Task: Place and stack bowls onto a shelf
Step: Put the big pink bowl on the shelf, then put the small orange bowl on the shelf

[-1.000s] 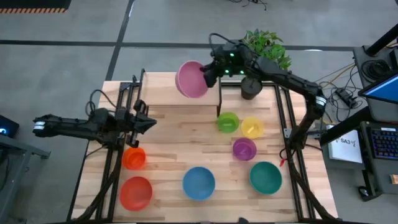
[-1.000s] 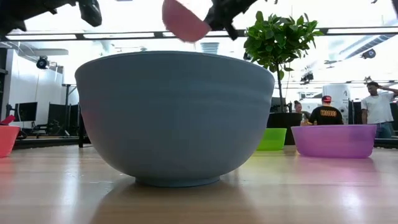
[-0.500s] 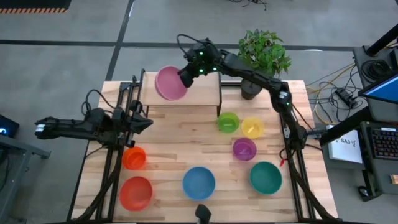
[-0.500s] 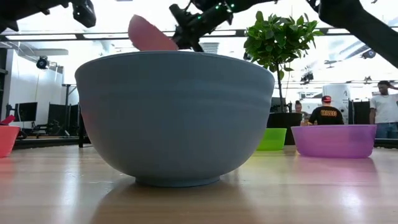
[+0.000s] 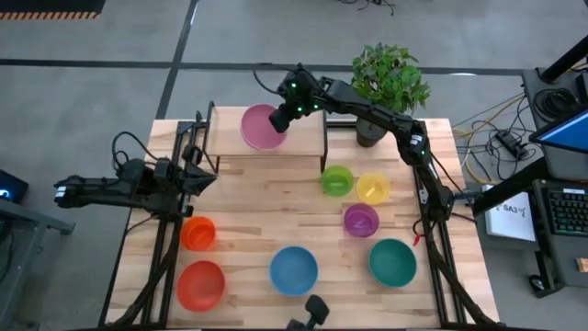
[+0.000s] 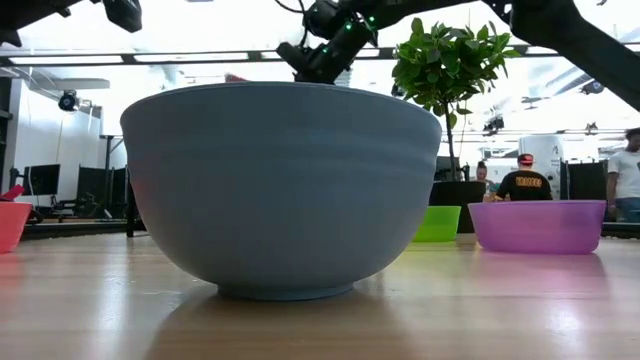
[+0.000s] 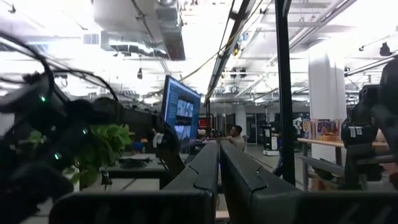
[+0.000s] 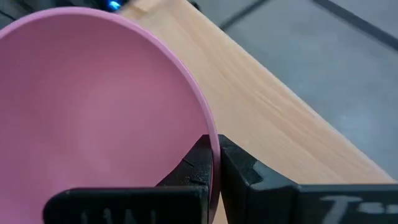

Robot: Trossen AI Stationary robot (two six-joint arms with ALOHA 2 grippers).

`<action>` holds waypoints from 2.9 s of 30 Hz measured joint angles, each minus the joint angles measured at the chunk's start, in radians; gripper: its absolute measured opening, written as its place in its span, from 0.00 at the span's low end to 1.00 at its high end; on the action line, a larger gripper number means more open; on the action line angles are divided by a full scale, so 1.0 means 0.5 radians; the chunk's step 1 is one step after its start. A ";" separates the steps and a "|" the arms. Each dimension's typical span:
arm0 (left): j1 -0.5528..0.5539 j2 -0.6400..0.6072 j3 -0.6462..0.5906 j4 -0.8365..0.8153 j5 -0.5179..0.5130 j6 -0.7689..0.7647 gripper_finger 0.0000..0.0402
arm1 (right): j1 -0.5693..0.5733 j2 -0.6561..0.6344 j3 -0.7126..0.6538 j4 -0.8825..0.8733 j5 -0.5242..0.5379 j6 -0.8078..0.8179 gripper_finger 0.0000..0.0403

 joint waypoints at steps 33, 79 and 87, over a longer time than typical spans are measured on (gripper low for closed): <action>0.000 -0.136 0.018 -0.004 0.000 0.202 0.00 | 0.000 0.000 -0.108 0.005 0.223 -0.082 0.21; -0.001 -0.099 0.020 -0.118 -0.467 0.313 0.00 | 0.333 0.216 0.039 0.068 0.690 -0.870 0.02; -0.001 -0.094 0.020 -0.113 -0.468 0.300 0.00 | 0.333 0.259 0.039 0.165 0.554 -0.874 0.02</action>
